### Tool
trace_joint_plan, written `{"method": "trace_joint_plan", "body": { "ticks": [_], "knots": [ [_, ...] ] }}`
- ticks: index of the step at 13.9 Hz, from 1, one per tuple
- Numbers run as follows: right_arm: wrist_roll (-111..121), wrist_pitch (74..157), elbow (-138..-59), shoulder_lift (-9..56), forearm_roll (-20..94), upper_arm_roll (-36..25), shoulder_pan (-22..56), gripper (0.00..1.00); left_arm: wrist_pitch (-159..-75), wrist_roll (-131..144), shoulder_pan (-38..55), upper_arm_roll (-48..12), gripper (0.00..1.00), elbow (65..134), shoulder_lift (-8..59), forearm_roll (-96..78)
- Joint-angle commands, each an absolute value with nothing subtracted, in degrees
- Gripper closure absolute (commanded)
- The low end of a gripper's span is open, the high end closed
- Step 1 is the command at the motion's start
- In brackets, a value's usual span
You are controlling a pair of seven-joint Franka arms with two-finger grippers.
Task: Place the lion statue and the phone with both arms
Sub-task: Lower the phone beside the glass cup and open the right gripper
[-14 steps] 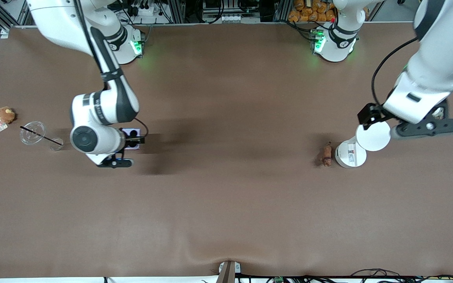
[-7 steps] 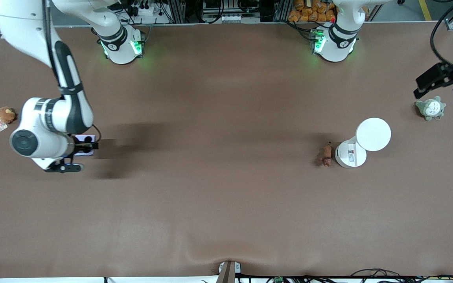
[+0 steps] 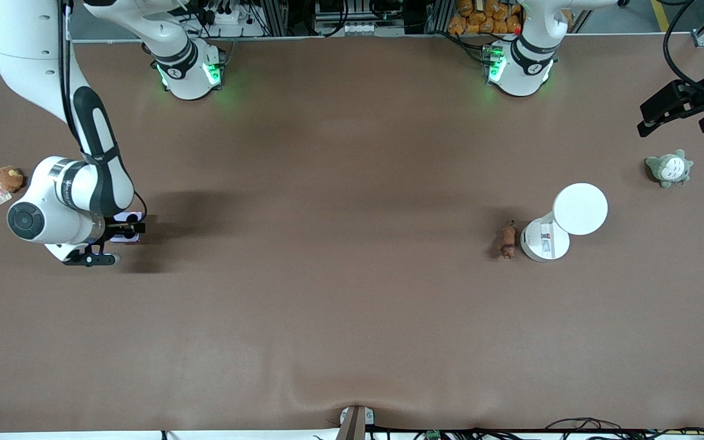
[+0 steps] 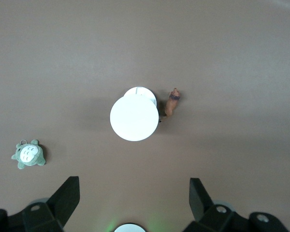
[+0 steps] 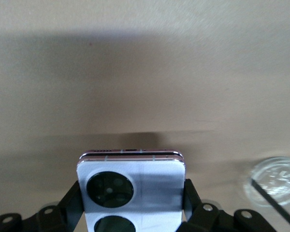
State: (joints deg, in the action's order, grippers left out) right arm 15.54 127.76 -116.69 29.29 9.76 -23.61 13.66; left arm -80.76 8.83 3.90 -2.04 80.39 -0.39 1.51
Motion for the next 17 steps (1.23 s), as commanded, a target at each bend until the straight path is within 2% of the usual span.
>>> {"method": "trace_joint_plan", "body": {
  "ticks": [1,6,7,8,9,10,13,17],
  "knots": [
    [17.84,128.41,-119.35,28.3,12.22,-22.94,12.74,1.0,-81.03,8.44,4.57,-1.93,0.0,81.65,-1.23,0.7],
    [22.15,130.78,-119.53,30.32,12.22,-22.94,10.37,1.0,-80.68,9.31,4.4,-3.42,0.0,81.83,-1.23,0.7],
    [22.15,130.78,-119.53,30.41,12.3,-22.94,10.37,0.82,-80.68,9.4,4.39,-3.51,0.0,81.83,-1.23,0.7],
    [22.06,130.78,-119.44,30.58,12.48,-22.94,10.37,0.36,-80.68,9.4,4.39,-3.6,0.0,81.83,-1.23,0.7],
    [21.97,130.69,-119.18,30.67,14.22,-22.94,10.46,0.14,-80.68,9.4,4.39,-3.6,0.0,81.83,-1.32,0.7],
    [22.15,130.52,-119.01,30.67,14.93,-23.03,10.81,0.0,-80.68,9.49,4.39,-3.6,0.0,81.83,-1.41,0.7],
    [21.8,126.94,-115.68,30.59,14.94,-23.03,11.25,0.0,-80.51,9.32,4.22,-3.6,0.0,81.83,-1.76,0.7],
    [21.45,108.49,-103.13,30.5,14.68,-23.11,10.46,0.0,-80.33,9.14,3.87,-3.6,0.0,81.91,-1.85,0.7]
  ]
}}
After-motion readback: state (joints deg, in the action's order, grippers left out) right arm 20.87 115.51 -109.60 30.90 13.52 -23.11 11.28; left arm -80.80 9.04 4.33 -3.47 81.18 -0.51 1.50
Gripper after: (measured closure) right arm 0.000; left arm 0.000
